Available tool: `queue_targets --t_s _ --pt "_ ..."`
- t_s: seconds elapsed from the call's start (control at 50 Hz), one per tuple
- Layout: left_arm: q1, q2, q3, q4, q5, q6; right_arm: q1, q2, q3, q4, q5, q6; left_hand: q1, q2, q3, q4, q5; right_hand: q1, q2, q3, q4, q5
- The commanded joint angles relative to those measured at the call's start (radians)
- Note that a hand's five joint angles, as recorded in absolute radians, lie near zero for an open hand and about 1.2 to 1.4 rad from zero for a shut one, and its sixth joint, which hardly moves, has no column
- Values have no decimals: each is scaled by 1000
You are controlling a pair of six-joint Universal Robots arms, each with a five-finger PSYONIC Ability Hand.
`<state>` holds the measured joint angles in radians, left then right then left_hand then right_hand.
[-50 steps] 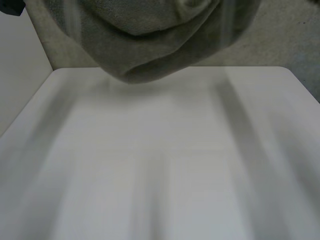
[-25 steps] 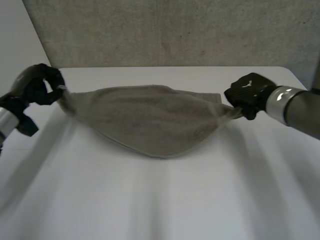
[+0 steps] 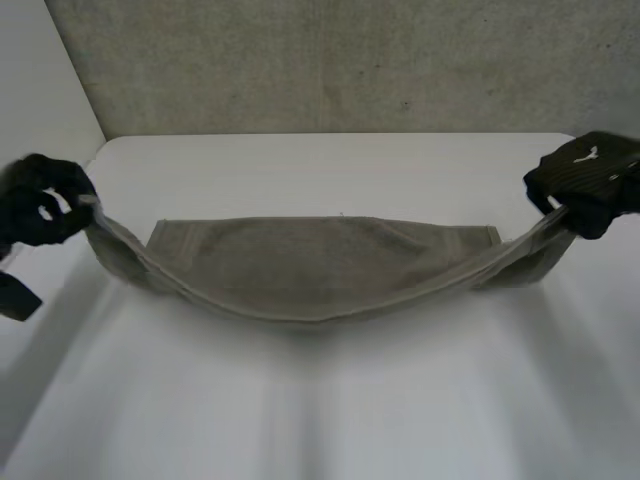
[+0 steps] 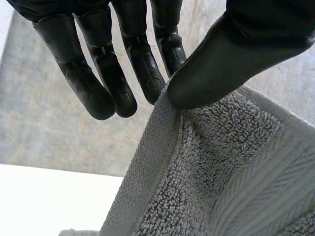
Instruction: Fold the towel.
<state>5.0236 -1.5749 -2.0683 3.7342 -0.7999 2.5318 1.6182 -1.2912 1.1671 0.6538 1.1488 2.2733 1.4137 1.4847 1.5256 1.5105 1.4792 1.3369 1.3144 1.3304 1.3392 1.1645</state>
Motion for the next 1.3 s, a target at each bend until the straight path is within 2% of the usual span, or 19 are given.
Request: queue_targets --t_s 0.02,0.06,0.12,0.16,0.18,0.22,0.34,0.38,0.6,0.76,1.08,1.28,1.3 --pt "-107 -226 142 35 -128 25 62 217 -146 -6 37 22 -17 -88 -129 -114 -257 59 82 66 57 57" --pt "-132 -318 235 9 -185 68 91 321 -246 -6 78 44 -17 -88 -129 -114 -257 59 82 66 57 57" --pt "-150 -358 283 -20 -211 87 95 366 -290 -6 98 61 -17 -88 -129 -114 -257 59 82 66 57 57" --pt "-190 -437 396 -85 -274 122 100 447 -374 -10 129 97 -17 -88 -129 -114 -257 59 82 66 57 57" --pt "-190 -438 396 -85 -274 122 100 447 -374 -10 129 97 -17 -88 -129 -114 -257 59 82 66 57 57" --pt "-218 -522 499 -138 -343 156 114 522 -458 -13 143 132 -17 -88 -129 -114 -257 59 82 66 57 57" --pt "-231 -619 606 -186 -423 205 129 607 -558 -17 172 169 -17 -88 -129 -114 -257 59 82 66 57 57" --pt "-247 -660 655 -201 -446 220 131 648 -605 -17 206 180 -17 -88 -129 -114 -257 59 82 66 57 57" --pt "-296 -764 792 -214 -455 228 134 734 -705 -60 289 209 -17 -88 -129 -114 -257 59 82 66 57 57" --pt "-311 -835 912 -275 -507 229 150 765 -730 -117 290 241 -17 -88 -129 -114 -257 59 82 66 57 57" --pt "-314 -876 999 -306 -513 229 157 793 -735 -220 296 253 -17 -88 -129 -114 -257 59 82 66 57 57" --pt "-319 -886 1036 -306 -512 229 169 809 -764 -226 313 252 -17 -88 -129 -114 -257 59 82 66 57 57" --pt "-319 -887 1036 -307 -506 229 170 817 -774 -224 321 252 -17 -88 -129 -114 -257 -518 -495 -512 -520 -520"
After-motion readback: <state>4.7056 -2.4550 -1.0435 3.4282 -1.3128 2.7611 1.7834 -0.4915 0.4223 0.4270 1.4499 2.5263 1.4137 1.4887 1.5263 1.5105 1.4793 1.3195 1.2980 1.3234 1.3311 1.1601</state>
